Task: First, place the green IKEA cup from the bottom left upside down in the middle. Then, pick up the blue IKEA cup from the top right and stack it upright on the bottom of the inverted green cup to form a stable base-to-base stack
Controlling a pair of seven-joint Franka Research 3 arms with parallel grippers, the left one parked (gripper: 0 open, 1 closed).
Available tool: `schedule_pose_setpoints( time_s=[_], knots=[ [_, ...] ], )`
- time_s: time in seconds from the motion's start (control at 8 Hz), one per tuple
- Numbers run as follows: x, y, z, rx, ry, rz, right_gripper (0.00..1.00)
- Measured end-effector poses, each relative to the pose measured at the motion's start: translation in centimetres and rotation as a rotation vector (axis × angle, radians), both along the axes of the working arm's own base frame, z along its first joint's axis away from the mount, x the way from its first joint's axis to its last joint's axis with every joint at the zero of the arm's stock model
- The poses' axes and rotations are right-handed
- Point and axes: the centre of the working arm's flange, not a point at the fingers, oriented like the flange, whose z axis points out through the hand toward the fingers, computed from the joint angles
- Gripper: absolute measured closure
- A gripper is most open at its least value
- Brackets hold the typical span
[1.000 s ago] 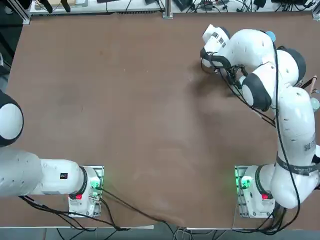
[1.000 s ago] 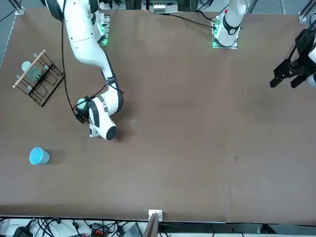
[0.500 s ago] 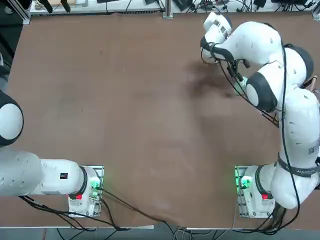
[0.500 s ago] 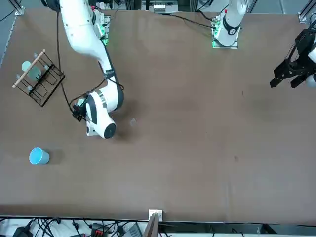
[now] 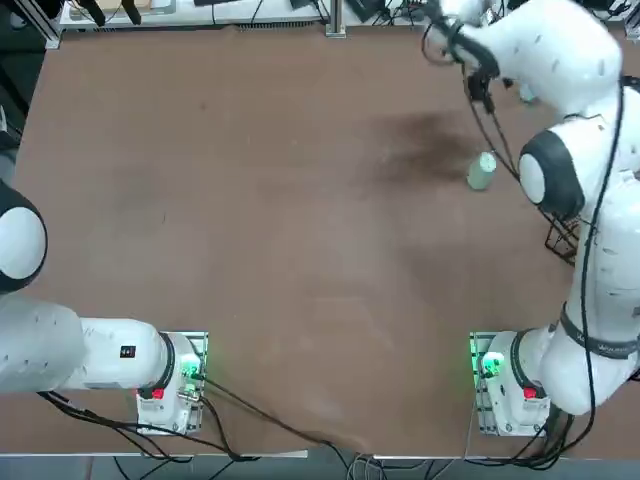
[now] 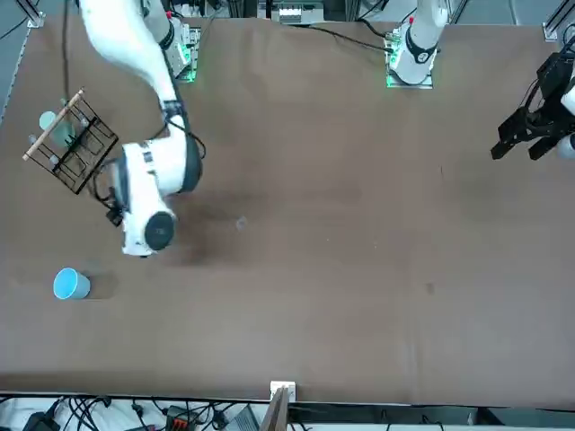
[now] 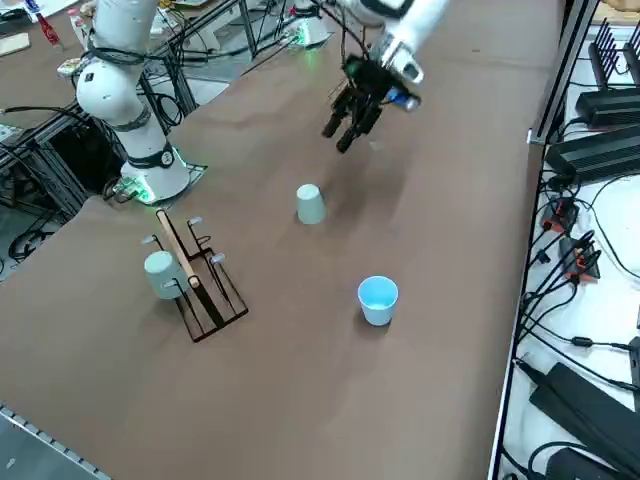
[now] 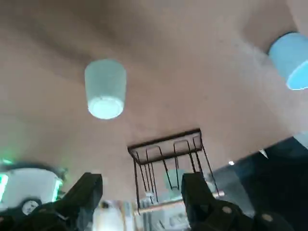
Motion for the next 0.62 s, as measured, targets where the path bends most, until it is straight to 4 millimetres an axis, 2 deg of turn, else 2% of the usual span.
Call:
schedule_pose_setpoints(
  time_s=[0.25,0.38,0.62],
  knots=[
    [3.0,-7.1,4.3,0.100,-0.120,-0.117,0.00],
    [4.2,-10.7,5.1,0.169,-0.189,-0.170,0.00],
    [5.7,-18.1,4.9,0.330,-0.303,-0.272,0.00]
  ],
)
